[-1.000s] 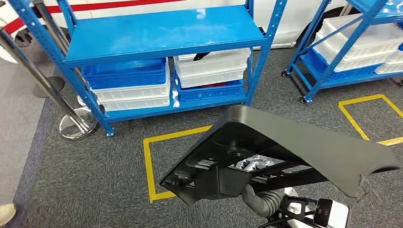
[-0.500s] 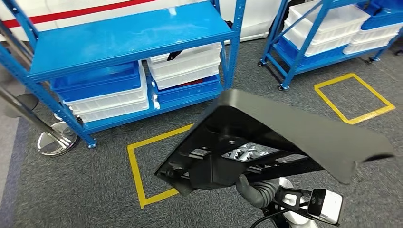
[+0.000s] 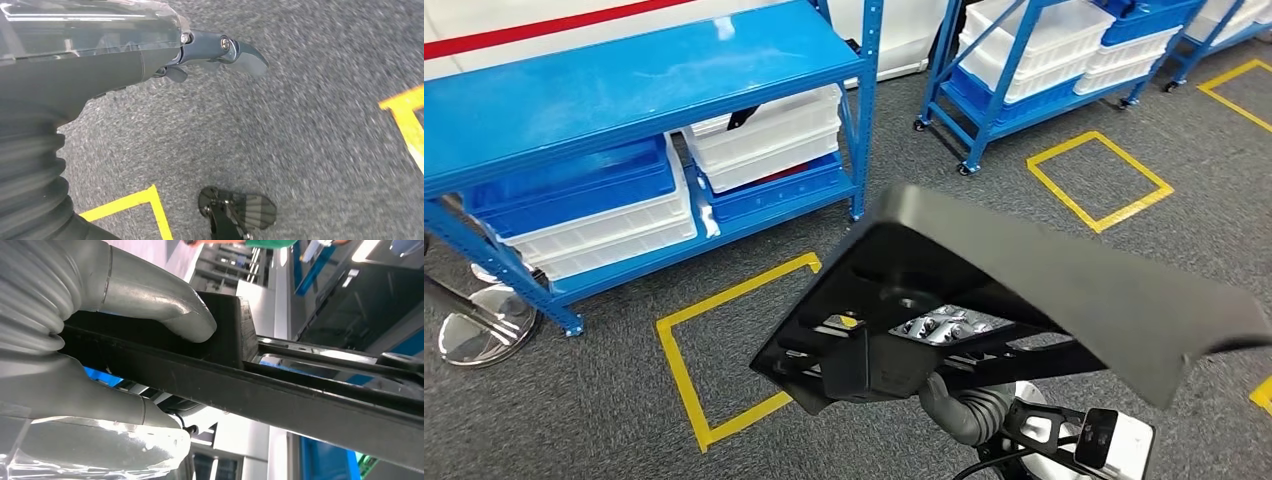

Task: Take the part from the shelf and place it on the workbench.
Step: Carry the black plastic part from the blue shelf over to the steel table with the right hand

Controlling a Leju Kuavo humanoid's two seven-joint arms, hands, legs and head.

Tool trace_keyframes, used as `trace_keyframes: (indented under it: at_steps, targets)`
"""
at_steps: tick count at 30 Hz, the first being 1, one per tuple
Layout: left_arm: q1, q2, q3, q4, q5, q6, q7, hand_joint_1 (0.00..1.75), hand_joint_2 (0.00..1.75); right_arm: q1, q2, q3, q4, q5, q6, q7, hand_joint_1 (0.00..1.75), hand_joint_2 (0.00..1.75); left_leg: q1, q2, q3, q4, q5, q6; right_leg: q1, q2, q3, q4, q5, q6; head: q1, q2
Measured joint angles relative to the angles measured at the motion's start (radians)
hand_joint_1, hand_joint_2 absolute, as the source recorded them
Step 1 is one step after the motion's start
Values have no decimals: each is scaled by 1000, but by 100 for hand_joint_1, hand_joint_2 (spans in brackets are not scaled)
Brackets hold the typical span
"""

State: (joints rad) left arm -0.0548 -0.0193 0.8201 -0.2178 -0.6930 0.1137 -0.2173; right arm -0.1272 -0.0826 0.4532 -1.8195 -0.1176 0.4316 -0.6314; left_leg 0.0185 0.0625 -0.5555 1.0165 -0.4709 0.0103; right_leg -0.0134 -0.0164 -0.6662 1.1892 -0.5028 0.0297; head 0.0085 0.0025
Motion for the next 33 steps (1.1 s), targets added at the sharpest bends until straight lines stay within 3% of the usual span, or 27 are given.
trace_keyframes:
  at_steps: [2,4,6,8,10,11,12,13,15,17,19,21,22,24,26,27,28,29,30,31,33]
  targets:
    - [-3,-8,-1,0,-1,-1,-2,0,175,-4,3,1,1,5,0,1,175,175,-4,16,3,0,-3,-7,11,-41,66,-123,38,-15,0,0]
    - [-5,-16,-1,0,-1,-3,-5,0,175,-6,7,2,2,10,2,2,175,175,-8,32,7,-2,-4,-18,20,-52,78,-159,39,-30,-1,0]
    - [-7,-23,-1,0,-1,-6,-10,0,175,-7,8,3,3,10,11,-2,175,175,-8,41,12,-4,-7,-30,17,-29,77,-167,46,-43,-1,0]
    - [-8,-28,-1,0,-1,-7,-16,0,175,-12,8,7,4,8,23,-15,175,175,-7,6,-1,35,-39,-38,10,-9,79,-178,55,-57,-2,0]
    - [-6,-31,-1,0,-2,-6,-22,0,175,-17,8,12,6,5,31,-30,175,175,-4,-41,-52,152,-106,-40,9,12,79,-181,60,-65,-4,0]
    - [-4,-31,-1,0,-3,-6,-25,0,175,-18,8,14,8,4,34,-36,175,175,-4,-50,-84,219,-134,-41,10,24,77,-180,61,-67,-4,0]
    - [-3,-32,-1,0,-3,-5,-28,0,175,-19,8,15,9,2,35,-40,175,175,-4,-53,-107,265,-145,-41,11,37,76,-178,61,-67,-4,0]
    - [-2,-31,-1,0,-5,-4,-32,0,175,-20,7,16,11,0,36,-43,175,175,-4,-55,-114,276,-136,-41,11,50,75,-174,60,-67,-4,0]
    - [-3,-30,-1,0,-8,-3,-39,0,175,-23,5,16,12,-4,35,-48,175,175,-3,-66,-77,186,-68,-39,10,77,73,-165,57,-64,-4,0]
    - [-4,-26,-1,0,-11,-2,-47,0,175,-26,3,17,12,-8,32,-52,175,175,2,-109,-25,64,-18,-35,9,100,67,-153,53,-58,-4,0]
    - [-4,-22,-1,0,-15,0,-55,0,175,-24,0,17,8,-9,26,-57,175,175,3,-135,-8,19,-12,-31,8,119,57,-147,54,-46,-4,0]
    - [-5,-18,-1,0,-17,5,-59,0,175,-18,-4,17,0,-8,21,-61,175,175,1,-120,-6,13,-6,-23,5,137,50,-149,60,-33,-4,0]
    - [-6,-16,0,0,-17,9,-60,0,175,-15,-6,17,-5,-7,19,-62,175,175,1,-109,-4,8,-3,-17,5,131,48,-146,58,-27,-3,0]
    - [-7,-10,1,0,-16,14,-60,0,175,-13,-8,17,-16,-5,18,-63,175,175,3,-86,0,-3,4,-5,7,86,23,-93,23,-16,2,0]
    - [-5,-4,3,0,-16,16,-58,0,175,-13,-9,17,-23,-6,18,-62,175,175,1,-61,0,-6,5,0,5,36,-37,33,-42,-8,6,0]
    - [-4,0,4,0,-17,17,-57,0,175,-11,-9,17,-26,-8,19,-62,175,175,0,-49,-1,-6,5,0,3,27,-67,95,-65,-5,6,0]
    - [-3,2,4,0,-18,17,-56,0,175,-8,-10,17,-28,-10,19,-62,175,175,0,-36,-1,-5,4,0,1,22,-83,127,-70,-3,6,0]
    - [-4,4,5,0,-18,17,-56,0,175,-6,-11,17,-32,-13,21,-61,175,175,-1,-25,-1,-5,3,0,-1,19,-80,123,-58,-2,6,0]
    - [-5,6,6,0,-18,18,-56,0,175,-4,-11,17,-37,-15,24,-61,175,175,-1,-14,1,-5,2,-1,-2,13,-54,75,-28,-2,7,0]
    - [-6,6,7,0,-18,19,-56,0,175,-1,-11,17,-44,-16,30,-61,175,175,-1,-5,4,-5,0,-4,-1,-2,-13,1,6,-5,7,0]
    - [-7,8,11,0,-16,23,-57,0,175,4,-11,16,-58,-18,46,-61,175,175,-5,11,8,-4,-5,-12,9,-38,54,-123,44,-17,6,0]
